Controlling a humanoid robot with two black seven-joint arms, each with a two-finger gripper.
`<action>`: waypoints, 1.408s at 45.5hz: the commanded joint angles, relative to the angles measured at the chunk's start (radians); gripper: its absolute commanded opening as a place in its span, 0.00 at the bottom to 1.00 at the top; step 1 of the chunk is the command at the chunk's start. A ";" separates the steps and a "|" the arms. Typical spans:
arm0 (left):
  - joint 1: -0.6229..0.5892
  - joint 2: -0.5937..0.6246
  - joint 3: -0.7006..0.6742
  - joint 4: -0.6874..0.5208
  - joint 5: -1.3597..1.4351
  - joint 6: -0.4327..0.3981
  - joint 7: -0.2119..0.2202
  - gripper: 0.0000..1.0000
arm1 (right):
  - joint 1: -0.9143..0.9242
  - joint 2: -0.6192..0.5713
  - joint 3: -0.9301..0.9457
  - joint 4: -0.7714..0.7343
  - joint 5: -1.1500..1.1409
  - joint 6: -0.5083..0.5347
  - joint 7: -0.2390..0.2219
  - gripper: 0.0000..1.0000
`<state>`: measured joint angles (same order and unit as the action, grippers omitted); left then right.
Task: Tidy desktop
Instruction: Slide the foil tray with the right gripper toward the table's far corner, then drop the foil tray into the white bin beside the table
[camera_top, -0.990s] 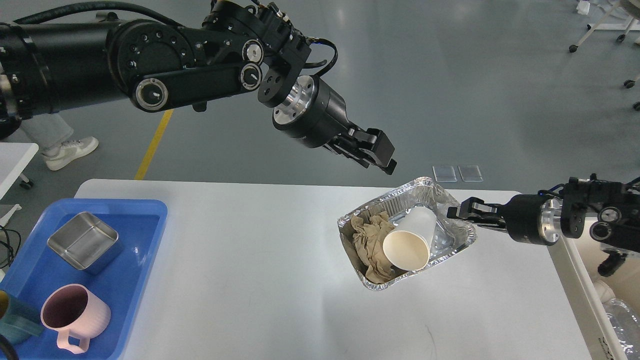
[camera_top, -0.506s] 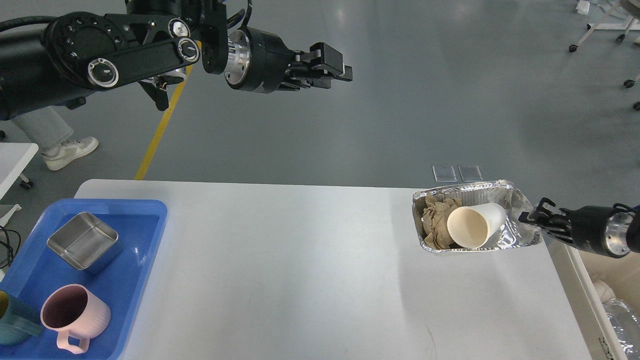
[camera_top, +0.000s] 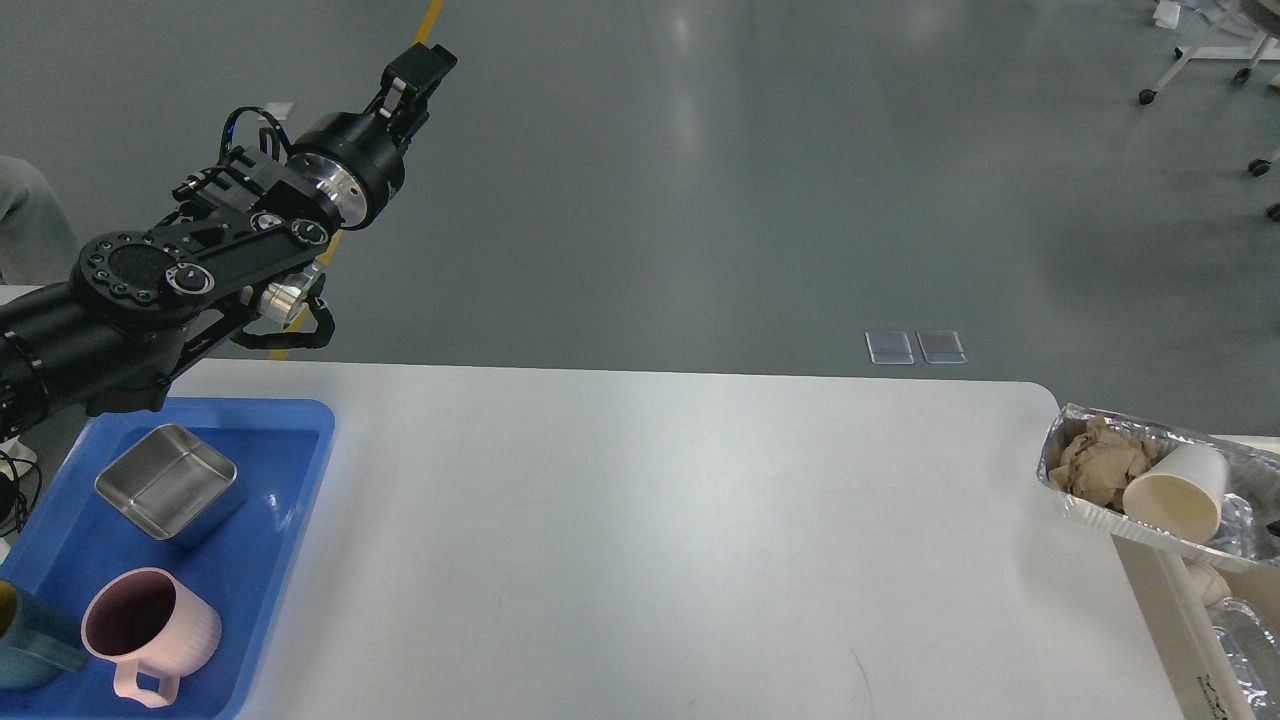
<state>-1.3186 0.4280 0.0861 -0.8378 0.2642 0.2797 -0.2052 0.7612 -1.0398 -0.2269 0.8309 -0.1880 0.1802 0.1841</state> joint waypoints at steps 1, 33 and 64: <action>0.071 0.000 -0.092 0.008 -0.019 0.045 0.000 0.76 | -0.060 -0.020 0.000 -0.033 0.091 -0.002 0.000 0.00; 0.156 -0.002 -0.252 0.065 -0.152 0.099 -0.006 0.79 | -0.233 -0.052 0.003 -0.179 0.407 0.001 -0.002 0.00; 0.159 0.000 -0.276 0.089 -0.184 0.113 -0.002 0.81 | -0.333 0.190 0.014 -0.553 0.463 -0.079 -0.003 1.00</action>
<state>-1.1569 0.4287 -0.1902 -0.7591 0.0796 0.3923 -0.2090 0.4280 -0.8977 -0.2200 0.3397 0.2757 0.1002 0.1809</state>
